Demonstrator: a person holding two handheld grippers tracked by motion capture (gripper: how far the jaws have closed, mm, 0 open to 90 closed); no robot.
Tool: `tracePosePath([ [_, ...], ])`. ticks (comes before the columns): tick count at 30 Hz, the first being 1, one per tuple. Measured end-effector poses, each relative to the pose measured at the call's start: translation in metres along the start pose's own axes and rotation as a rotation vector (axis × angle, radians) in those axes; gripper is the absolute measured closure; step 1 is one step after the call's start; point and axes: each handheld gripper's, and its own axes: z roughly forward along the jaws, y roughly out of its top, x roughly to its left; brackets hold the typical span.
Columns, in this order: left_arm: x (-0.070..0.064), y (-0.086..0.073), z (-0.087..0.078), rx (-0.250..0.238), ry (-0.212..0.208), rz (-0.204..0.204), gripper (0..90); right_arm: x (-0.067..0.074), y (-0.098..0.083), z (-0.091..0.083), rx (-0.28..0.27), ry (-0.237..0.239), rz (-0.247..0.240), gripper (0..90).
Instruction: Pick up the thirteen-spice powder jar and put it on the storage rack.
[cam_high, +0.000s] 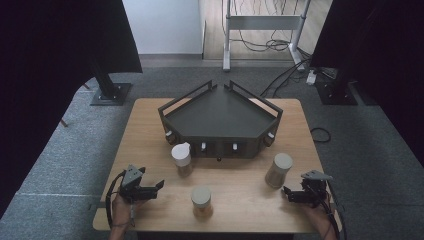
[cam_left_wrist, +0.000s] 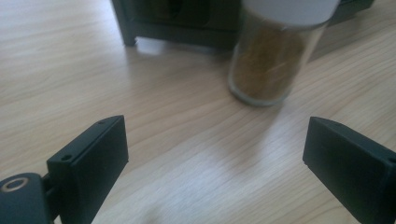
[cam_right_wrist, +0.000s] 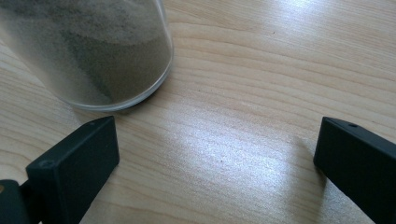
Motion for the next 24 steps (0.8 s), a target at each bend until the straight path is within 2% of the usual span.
tracePosePath([
  [14, -0.0019, 0.0029, 0.0032, -0.097, -0.026, 0.038, 6.8, 0.0004, -0.0005, -0.0005, 0.000, 0.000, 0.000, 0.0],
  [18, -0.0017, 0.0046, 0.0053, -0.119, -0.042, 0.048, 6.9, 0.0005, -0.0005, -0.0006, 0.000, 0.000, 0.000, 0.0],
  [24, -0.0057, 0.0096, 0.0092, -0.136, -0.036, 0.068, 6.8, 0.0007, -0.0006, -0.0007, 0.000, 0.000, 0.000, 0.0],
])
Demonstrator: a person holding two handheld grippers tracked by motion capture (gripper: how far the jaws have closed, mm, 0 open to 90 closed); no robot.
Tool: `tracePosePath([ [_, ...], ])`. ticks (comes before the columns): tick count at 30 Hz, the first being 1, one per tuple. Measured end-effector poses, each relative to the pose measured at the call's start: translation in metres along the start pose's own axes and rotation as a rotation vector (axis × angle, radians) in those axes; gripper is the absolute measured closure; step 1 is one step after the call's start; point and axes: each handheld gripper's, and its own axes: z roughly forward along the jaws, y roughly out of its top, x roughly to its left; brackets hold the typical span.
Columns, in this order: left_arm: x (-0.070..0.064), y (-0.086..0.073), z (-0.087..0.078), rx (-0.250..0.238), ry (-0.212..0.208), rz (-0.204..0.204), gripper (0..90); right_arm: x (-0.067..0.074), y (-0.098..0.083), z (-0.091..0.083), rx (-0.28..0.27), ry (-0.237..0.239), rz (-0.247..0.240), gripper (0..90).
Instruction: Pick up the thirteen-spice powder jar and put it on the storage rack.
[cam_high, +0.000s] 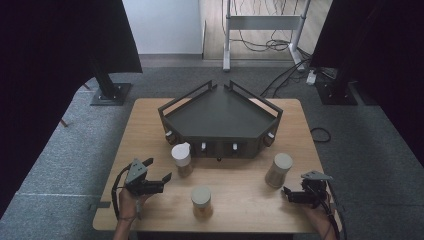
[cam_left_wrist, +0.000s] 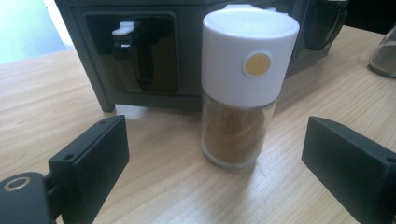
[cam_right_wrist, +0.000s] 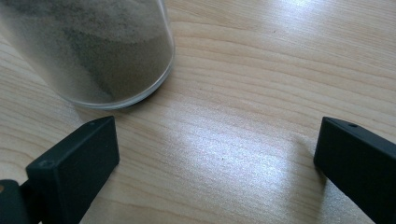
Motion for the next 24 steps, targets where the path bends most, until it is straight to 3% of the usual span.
tracePosePath([
  [11, -0.002, 0.000, 0.007, -0.046, 0.013, -0.046, 6.8, 0.000, 0.000, 0.000, 0.000, 0.000, 0.000, 0.0],
  [24, -0.007, 0.005, 0.019, -0.046, 0.031, -0.021, 6.9, 0.000, 0.000, 0.000, 0.000, 0.001, 0.000, 0.0],
])
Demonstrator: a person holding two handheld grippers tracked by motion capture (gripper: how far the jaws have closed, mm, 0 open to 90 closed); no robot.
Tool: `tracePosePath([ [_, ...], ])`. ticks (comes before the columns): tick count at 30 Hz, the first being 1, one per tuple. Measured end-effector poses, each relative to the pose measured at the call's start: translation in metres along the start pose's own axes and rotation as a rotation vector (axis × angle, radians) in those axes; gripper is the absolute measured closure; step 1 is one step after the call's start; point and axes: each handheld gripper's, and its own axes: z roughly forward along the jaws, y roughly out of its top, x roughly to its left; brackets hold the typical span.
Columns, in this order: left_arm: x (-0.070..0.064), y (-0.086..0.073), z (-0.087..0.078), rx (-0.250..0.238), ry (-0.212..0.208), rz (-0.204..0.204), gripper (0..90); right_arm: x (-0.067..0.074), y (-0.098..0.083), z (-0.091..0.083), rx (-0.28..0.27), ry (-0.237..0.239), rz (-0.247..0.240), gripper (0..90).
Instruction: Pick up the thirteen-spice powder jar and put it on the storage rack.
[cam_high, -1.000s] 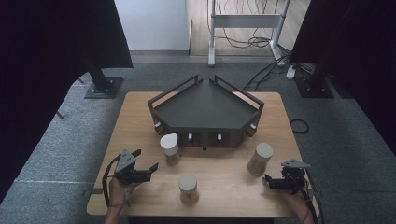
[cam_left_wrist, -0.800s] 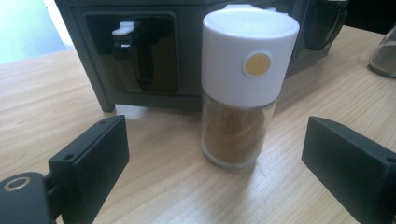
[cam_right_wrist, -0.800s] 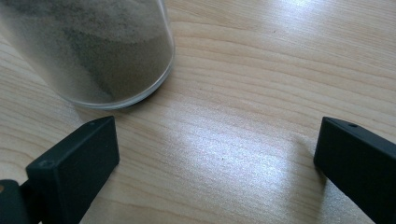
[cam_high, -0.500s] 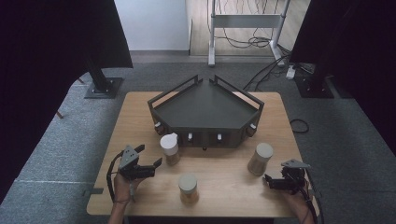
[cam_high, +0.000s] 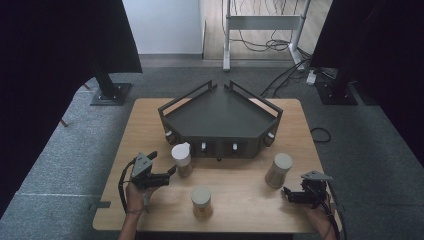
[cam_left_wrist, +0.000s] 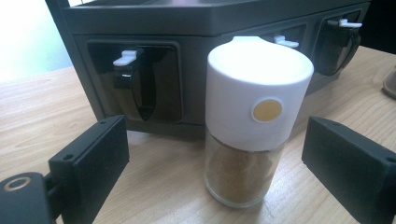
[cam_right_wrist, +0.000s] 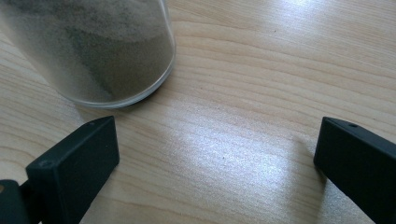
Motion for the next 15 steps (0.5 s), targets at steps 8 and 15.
tracePosePath([
  [8, -0.001, 0.003, 0.007, 0.002, 0.000, 0.017, 7.0, 0.000, 0.000, 0.000, 0.000, 0.000, -0.001, 0.0],
  [15, -0.004, 0.005, 0.015, 0.008, 0.004, 0.034, 6.9, 0.000, 0.000, 0.000, 0.000, 0.000, -0.001, 0.0],
])
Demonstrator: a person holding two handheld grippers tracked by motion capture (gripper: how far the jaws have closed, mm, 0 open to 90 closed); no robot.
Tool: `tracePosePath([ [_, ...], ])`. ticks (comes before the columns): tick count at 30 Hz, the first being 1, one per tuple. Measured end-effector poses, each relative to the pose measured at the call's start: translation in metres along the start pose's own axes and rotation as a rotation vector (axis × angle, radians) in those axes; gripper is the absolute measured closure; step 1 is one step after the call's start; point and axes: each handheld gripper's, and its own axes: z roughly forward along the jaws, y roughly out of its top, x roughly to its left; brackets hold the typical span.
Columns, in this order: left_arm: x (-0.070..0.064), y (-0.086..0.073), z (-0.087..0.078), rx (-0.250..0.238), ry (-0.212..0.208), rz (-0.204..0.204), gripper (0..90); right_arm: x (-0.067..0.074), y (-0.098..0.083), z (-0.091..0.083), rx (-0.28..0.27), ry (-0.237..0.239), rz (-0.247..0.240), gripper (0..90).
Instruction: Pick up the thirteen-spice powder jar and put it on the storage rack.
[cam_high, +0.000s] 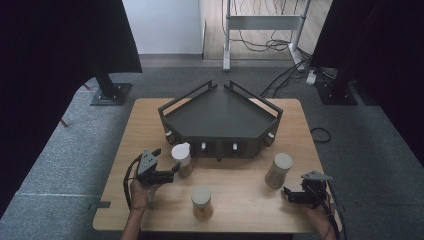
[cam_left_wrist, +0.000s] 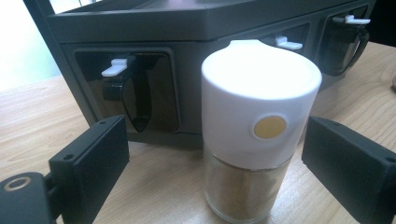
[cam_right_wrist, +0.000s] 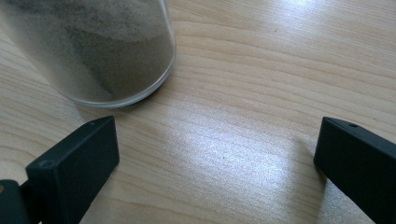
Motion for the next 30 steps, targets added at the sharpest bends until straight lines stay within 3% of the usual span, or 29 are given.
tracePosePath([
  [30, -0.007, 0.009, 0.026, -0.012, -0.038, 0.019, 13.4, 0.000, 0.000, 0.000, 0.000, 0.001, -0.002, 0.0],
])
